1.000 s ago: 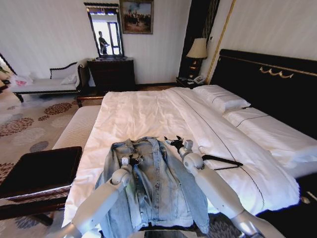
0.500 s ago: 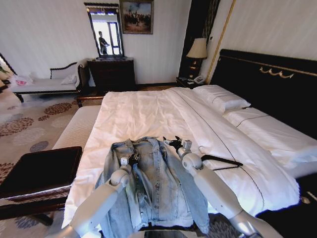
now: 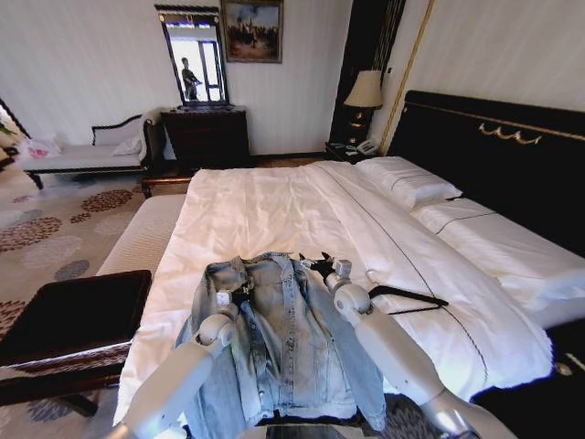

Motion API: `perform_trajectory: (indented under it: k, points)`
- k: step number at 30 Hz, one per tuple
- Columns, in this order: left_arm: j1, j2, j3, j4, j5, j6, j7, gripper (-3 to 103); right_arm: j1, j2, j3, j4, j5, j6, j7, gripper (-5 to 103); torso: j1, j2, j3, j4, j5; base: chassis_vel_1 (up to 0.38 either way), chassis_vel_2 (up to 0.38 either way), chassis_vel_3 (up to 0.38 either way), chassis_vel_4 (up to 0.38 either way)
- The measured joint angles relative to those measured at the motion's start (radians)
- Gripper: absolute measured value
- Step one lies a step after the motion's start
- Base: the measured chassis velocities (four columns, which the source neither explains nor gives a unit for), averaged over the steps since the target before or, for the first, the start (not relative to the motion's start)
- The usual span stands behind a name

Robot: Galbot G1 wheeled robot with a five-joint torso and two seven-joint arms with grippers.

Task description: Pick up the clothes from the bed and hang them on the clothes hanger.

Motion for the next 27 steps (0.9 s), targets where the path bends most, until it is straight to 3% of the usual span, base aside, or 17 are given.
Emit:
perform_trajectory:
  k: [11,24,27]
  points:
    - [0.052,0.006,-0.035,-0.050,0.012,-0.006,-0.013,0,0.004,0.018,-0.009,-0.006,-0.008,0.000,-0.003,100,0.000,0.000,0.000,-0.0005,-0.0002,0.000,0.000,0.000,0.000]
    - [0.228,0.003,-0.334,-0.119,-0.007,-0.033,0.010,0,0.004,0.007,-0.019,0.007,-0.007,-0.002,-0.004,100,0.000,0.000,0.000,-0.0001,0.0000,0.000,0.000,0.000,0.000]
    - [0.232,-0.007,-0.357,-0.099,-0.011,-0.036,0.012,0,0.002,0.003,-0.021,0.014,-0.007,-0.003,-0.004,100,0.000,0.000,0.000,-0.0001,-0.0001,0.000,0.000,0.000,0.000]
